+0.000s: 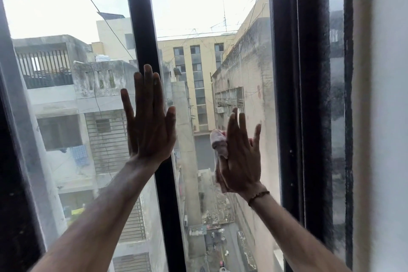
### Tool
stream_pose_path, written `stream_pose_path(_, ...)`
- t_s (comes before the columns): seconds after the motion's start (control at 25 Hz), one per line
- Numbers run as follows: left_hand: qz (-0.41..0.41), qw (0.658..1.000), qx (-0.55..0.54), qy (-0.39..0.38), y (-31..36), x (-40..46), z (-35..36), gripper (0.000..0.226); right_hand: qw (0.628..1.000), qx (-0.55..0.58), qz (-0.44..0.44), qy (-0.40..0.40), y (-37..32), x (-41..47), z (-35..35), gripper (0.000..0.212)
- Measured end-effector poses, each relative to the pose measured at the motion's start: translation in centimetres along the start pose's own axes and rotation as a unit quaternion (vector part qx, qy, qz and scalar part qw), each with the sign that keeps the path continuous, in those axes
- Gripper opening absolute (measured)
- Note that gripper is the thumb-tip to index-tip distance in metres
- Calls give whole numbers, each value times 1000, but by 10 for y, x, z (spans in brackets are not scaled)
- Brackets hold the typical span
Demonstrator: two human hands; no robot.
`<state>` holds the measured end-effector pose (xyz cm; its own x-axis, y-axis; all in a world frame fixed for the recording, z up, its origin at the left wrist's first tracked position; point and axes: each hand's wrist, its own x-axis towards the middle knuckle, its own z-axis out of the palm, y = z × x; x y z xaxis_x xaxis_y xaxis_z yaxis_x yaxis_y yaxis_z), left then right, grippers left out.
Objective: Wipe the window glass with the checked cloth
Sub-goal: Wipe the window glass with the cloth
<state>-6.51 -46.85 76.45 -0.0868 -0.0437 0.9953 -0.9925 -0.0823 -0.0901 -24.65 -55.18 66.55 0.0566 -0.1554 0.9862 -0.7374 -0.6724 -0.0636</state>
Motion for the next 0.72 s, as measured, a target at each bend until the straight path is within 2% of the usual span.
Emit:
stream_pose_path(0.08,6,1000,1,-5,0,0,0,72,995,-11,88,51,-3,37,-2,78)
stream_pose_path(0.12,6,1000,1,-2,0,0,1,71,993,-18,97,64,-13,53,0,80)
stream_pose_path(0.2,1,1000,-4,5,0,0,2,71,999,-2,13,44,-42,55,11,86)
stream_pose_path(0.28,-5,1000,-11,5,-1,-1,3,70,994,16,-103,-18,-58,16,23,97)
stream_pose_path(0.32,-8,1000,-8,1,0,-1,2,70,991,12,-126,-34,-55,-7,23,100)
stream_pose_path(0.36,-9,1000,-2,-4,0,-1,0,70,991,11,-127,-30,-44,-23,20,100)
stream_pose_path(0.44,-1,1000,11,-21,-1,-1,-2,69,997,13,-75,-8,-14,-24,11,91)
stream_pose_path(0.56,4,999,14,-40,-1,-2,-4,68,998,3,41,42,10,38,-5,81)
stream_pose_path(0.64,-2,999,16,-45,-2,-3,-3,68,998,14,23,49,-7,74,-7,80)
stream_pose_path(0.72,-1,998,29,-52,-2,-1,-2,68,997,20,-71,9,-31,73,-3,82)
